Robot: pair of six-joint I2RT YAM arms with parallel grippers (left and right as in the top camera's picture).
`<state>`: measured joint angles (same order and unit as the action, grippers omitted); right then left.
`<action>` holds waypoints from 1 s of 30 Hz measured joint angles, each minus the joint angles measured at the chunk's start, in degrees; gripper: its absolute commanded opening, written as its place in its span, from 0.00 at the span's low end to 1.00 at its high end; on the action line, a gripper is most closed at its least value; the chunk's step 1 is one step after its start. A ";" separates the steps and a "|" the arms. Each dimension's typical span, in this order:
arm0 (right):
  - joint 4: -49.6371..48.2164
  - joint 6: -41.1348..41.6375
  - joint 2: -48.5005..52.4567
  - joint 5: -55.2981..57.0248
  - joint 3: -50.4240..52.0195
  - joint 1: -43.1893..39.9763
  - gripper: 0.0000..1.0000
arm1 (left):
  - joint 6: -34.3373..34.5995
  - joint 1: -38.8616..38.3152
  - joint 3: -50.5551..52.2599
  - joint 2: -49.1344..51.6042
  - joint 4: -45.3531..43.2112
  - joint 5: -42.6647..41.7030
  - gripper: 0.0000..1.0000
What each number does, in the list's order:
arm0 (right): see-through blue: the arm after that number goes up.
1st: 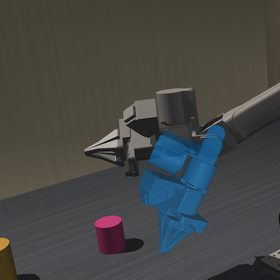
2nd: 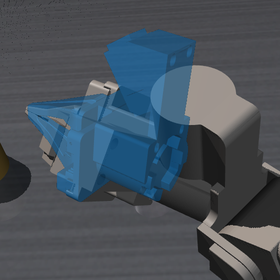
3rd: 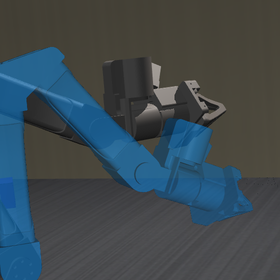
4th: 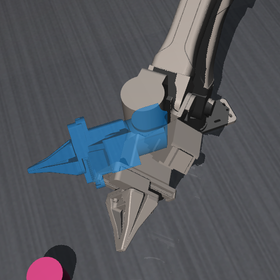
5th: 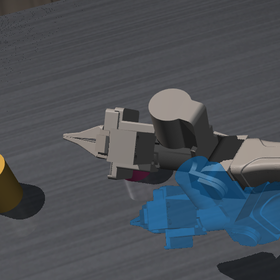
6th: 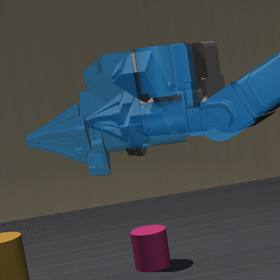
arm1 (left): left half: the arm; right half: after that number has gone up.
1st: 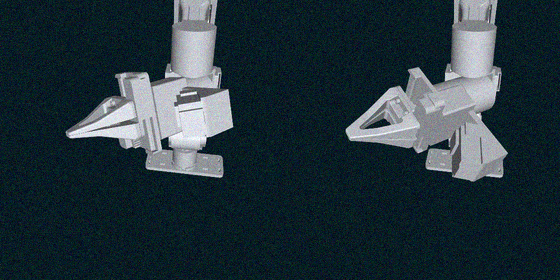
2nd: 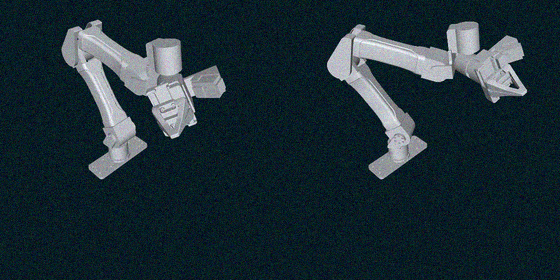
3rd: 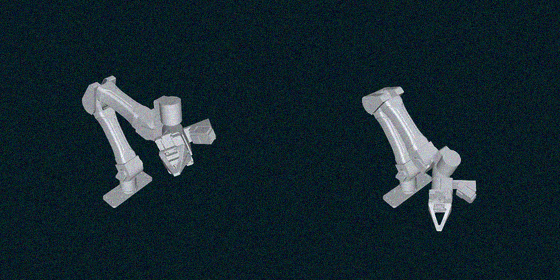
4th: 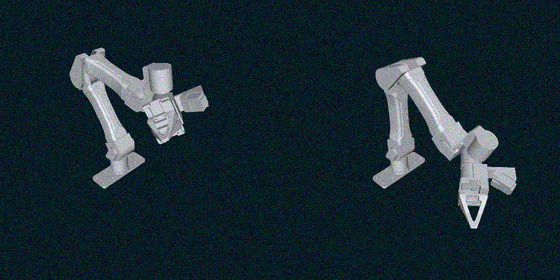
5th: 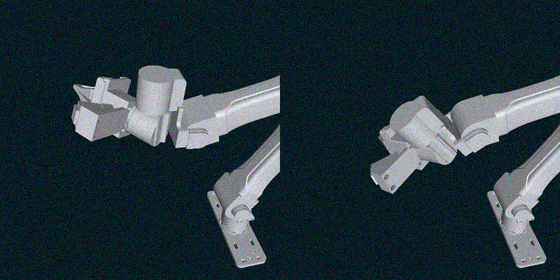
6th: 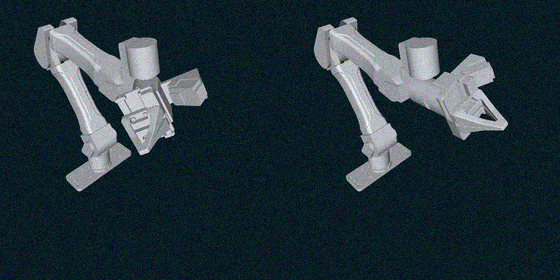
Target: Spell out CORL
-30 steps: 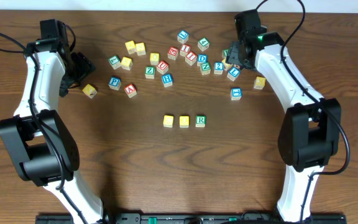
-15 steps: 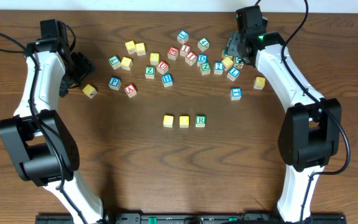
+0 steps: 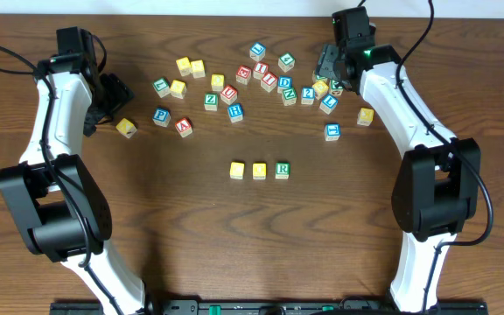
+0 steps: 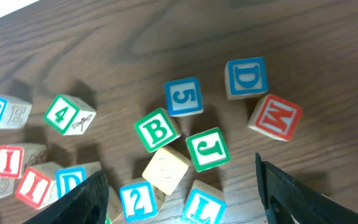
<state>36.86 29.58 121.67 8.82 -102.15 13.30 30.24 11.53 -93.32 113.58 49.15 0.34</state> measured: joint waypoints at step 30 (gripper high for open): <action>11.80 -9.55 0.00 -6.12 0.00 0.07 0.74 | 0.00 0.00 0.00 0.00 0.00 0.00 0.87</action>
<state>48.66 20.03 121.67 2.70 -102.15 13.37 30.24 11.53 -93.32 113.58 49.15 0.34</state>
